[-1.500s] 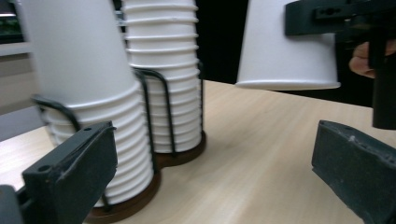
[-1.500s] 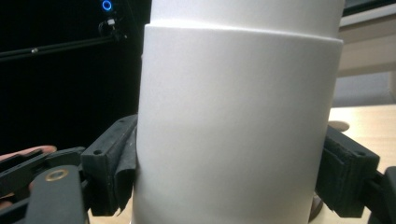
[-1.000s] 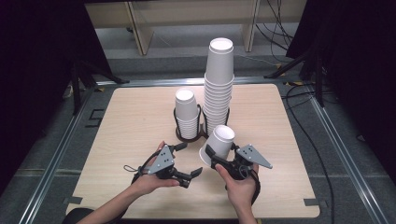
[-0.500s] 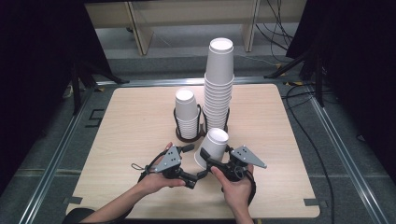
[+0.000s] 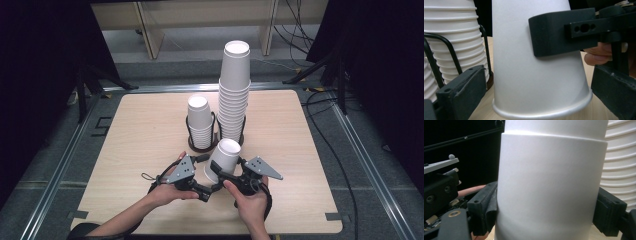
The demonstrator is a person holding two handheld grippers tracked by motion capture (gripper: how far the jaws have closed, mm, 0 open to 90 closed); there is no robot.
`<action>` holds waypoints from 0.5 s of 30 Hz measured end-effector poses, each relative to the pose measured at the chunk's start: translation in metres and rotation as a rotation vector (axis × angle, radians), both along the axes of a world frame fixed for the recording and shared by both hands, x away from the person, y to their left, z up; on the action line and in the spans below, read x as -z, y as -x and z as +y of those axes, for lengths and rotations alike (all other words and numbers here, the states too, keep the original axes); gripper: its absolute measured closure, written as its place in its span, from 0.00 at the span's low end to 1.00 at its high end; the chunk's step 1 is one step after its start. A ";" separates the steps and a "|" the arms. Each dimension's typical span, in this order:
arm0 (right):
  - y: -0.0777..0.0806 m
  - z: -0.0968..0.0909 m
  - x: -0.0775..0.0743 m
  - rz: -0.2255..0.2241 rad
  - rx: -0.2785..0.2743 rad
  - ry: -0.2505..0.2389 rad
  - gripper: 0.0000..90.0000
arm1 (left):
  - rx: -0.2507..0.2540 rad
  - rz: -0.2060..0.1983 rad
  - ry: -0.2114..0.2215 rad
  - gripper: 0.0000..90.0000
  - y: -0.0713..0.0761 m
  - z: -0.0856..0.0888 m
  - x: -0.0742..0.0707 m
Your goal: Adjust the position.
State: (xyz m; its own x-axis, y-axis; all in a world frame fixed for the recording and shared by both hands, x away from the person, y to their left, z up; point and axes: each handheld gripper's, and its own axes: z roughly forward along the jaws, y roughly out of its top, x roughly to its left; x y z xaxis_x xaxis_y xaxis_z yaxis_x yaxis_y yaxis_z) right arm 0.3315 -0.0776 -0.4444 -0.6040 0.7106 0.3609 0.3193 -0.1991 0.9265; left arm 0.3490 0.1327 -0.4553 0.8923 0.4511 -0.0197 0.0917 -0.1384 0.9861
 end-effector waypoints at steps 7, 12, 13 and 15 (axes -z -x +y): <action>0.000 0.001 0.002 0.006 -0.021 -0.009 0.21 | 0.004 0.009 0.003 0.00 -0.001 -0.002 0.003; 0.000 0.002 0.002 0.021 -0.048 -0.026 0.21 | 0.008 -0.003 -0.003 0.02 0.000 -0.001 0.004; -0.001 0.002 0.003 0.014 -0.050 -0.024 0.21 | 0.008 -0.004 -0.005 0.03 0.000 0.000 0.004; 0.000 0.004 0.003 0.024 -0.057 -0.029 0.21 | 0.005 0.000 -0.002 0.05 0.000 0.000 0.003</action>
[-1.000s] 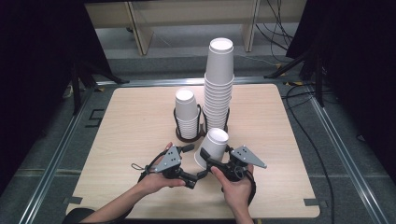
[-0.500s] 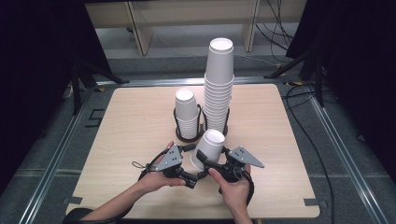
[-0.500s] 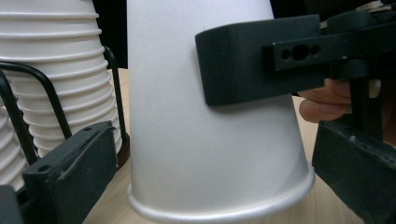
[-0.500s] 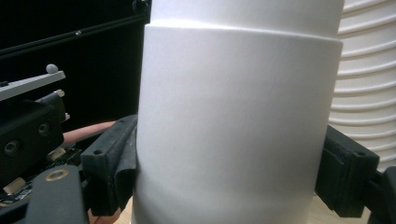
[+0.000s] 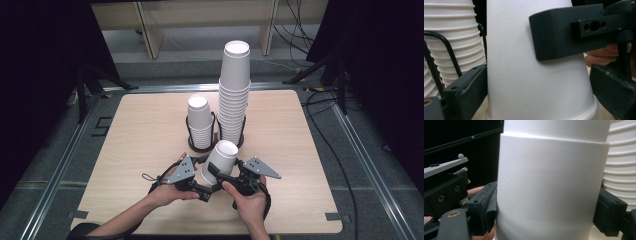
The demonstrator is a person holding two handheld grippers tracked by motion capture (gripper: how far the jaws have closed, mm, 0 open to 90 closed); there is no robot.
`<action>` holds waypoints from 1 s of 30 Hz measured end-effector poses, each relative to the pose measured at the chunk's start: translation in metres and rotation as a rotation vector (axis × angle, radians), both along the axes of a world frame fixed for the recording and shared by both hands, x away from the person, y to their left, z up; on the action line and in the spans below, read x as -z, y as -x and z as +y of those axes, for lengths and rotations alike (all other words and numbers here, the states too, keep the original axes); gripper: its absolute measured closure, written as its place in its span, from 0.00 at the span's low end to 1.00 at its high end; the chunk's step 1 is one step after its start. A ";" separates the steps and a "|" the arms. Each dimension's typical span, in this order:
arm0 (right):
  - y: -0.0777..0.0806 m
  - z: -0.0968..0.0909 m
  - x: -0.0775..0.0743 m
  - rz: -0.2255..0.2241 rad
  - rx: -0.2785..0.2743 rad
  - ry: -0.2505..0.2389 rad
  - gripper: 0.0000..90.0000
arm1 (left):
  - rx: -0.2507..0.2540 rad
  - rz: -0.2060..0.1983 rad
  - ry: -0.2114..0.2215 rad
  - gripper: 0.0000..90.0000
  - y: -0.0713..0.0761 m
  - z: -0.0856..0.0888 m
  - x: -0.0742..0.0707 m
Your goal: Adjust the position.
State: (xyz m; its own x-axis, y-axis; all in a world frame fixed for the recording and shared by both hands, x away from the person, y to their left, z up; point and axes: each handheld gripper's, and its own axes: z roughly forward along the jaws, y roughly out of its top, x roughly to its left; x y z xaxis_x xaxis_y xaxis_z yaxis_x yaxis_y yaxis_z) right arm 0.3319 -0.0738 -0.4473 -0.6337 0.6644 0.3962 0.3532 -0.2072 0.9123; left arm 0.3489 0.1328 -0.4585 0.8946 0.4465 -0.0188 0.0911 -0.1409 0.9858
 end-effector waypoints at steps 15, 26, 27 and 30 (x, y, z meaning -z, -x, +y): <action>-0.002 0.001 -0.001 -0.001 -0.011 0.026 0.18 | 0.002 -0.022 -0.018 0.14 0.000 0.002 0.000; -0.004 0.004 -0.001 0.007 -0.018 0.032 0.14 | 0.007 -0.012 -0.028 0.22 0.000 0.007 0.000; -0.004 0.004 -0.002 0.012 -0.021 0.033 0.14 | 0.008 -0.018 -0.023 0.22 0.000 0.007 0.000; -0.004 0.004 -0.003 0.011 -0.013 0.032 0.14 | 0.007 -0.018 -0.014 0.23 -0.001 0.007 0.000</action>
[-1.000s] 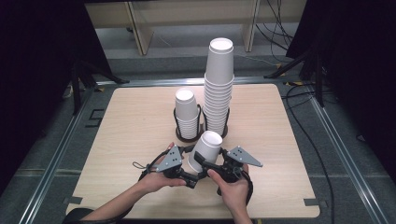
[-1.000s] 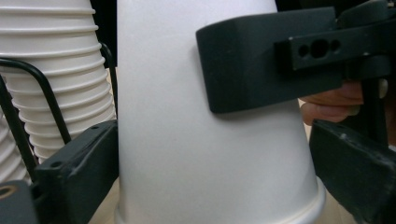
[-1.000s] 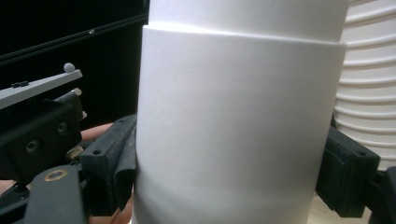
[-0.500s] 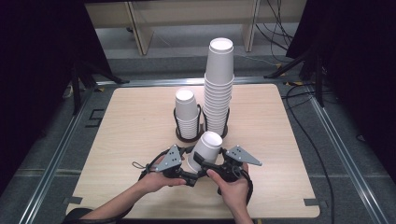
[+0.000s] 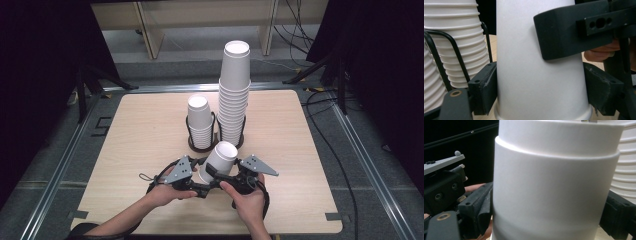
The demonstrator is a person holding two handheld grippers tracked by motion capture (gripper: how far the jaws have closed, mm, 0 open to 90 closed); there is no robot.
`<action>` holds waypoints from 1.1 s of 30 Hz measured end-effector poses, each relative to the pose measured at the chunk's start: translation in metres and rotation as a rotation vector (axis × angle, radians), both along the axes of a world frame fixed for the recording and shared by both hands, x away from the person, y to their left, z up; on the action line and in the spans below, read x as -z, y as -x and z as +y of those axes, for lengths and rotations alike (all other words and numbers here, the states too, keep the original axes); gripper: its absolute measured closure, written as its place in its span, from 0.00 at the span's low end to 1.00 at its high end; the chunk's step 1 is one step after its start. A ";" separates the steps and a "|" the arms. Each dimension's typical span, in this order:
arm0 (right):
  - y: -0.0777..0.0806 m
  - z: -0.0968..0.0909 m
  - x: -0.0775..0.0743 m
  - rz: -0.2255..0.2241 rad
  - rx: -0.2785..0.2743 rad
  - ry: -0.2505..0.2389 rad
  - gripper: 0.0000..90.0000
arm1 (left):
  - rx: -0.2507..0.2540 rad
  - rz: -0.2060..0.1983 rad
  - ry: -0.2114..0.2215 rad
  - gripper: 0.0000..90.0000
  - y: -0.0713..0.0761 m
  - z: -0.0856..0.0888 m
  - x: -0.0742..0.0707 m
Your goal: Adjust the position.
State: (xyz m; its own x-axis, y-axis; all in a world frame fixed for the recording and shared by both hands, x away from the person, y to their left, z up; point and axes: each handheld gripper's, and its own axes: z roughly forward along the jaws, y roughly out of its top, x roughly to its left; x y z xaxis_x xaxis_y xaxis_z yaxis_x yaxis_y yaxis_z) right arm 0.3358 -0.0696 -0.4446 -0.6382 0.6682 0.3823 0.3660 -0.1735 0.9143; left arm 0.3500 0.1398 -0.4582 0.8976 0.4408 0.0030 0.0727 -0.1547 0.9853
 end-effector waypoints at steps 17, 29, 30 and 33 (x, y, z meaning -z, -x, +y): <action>-0.002 -0.001 -0.002 0.014 0.001 -0.037 0.11 | -0.019 0.010 0.001 0.26 -0.001 0.004 -0.004; -0.001 -0.003 -0.002 0.013 -0.011 -0.045 0.11 | -0.028 -0.013 0.002 0.27 -0.006 0.010 -0.008; -0.001 -0.003 -0.002 0.013 -0.011 -0.045 0.11 | -0.027 -0.011 0.001 0.27 -0.006 0.010 -0.009; 0.000 -0.003 -0.003 0.024 -0.010 -0.059 0.11 | -0.027 -0.013 -0.008 0.27 -0.007 0.012 -0.010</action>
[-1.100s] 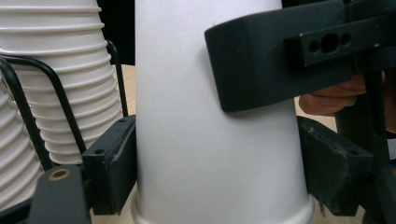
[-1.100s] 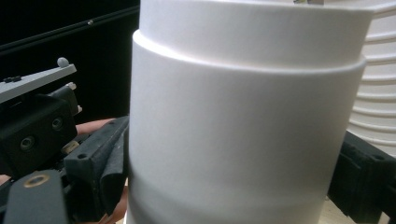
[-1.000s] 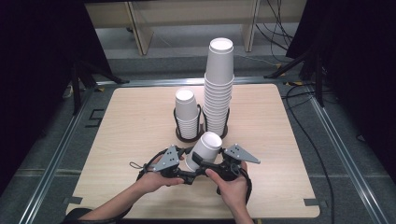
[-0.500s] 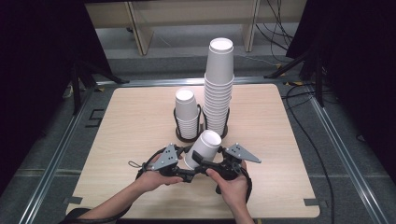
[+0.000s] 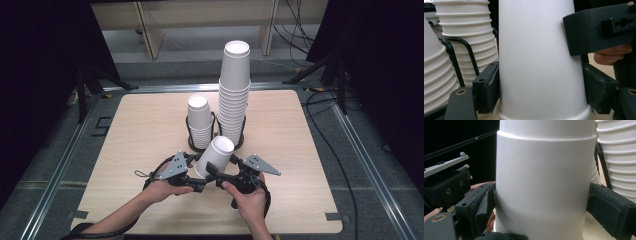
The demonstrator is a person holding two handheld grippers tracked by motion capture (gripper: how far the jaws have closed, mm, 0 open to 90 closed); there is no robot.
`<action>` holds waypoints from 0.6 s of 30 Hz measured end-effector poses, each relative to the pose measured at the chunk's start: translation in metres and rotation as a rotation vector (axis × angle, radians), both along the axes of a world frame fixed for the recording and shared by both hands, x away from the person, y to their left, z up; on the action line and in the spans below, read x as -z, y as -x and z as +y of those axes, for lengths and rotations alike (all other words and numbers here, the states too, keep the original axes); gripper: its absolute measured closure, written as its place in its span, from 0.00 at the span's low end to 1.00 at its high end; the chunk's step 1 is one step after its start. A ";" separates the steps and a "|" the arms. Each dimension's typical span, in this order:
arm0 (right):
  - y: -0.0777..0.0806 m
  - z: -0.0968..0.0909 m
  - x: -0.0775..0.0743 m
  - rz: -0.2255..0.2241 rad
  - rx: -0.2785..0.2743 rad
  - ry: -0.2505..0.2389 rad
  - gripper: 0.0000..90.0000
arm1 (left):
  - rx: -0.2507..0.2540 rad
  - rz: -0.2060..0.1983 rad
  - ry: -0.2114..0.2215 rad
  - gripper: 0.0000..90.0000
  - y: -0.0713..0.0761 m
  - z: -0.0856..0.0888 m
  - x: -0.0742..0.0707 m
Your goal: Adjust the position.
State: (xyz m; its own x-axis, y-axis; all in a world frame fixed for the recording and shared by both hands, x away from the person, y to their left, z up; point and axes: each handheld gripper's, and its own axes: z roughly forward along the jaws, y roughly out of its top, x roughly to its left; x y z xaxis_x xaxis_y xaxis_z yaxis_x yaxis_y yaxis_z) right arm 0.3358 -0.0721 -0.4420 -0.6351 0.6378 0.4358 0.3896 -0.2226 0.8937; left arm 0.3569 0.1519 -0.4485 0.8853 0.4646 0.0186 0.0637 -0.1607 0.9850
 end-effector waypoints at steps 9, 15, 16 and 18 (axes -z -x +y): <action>0.007 -0.012 -0.004 -0.028 0.021 -0.014 0.13 | -0.012 0.014 -0.023 0.27 -0.003 0.007 0.000; 0.012 -0.023 -0.003 -0.047 0.027 -0.016 0.13 | -0.019 0.028 -0.027 0.26 -0.008 0.015 0.000; 0.014 -0.028 -0.002 -0.035 0.046 0.001 0.15 | -0.026 0.031 -0.054 0.26 -0.008 0.018 -0.002; 0.013 -0.032 0.001 -0.046 0.049 0.008 0.16 | -0.022 0.034 -0.053 0.26 -0.009 0.021 -0.002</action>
State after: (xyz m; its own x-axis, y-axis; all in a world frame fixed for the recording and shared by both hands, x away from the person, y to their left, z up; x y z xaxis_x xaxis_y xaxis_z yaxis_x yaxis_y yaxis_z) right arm 0.3228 -0.1044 -0.4433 -0.6225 0.6719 0.4014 0.3366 -0.2332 0.9123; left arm 0.3661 0.1729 -0.4462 0.8752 0.4835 0.0140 0.1009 -0.2109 0.9723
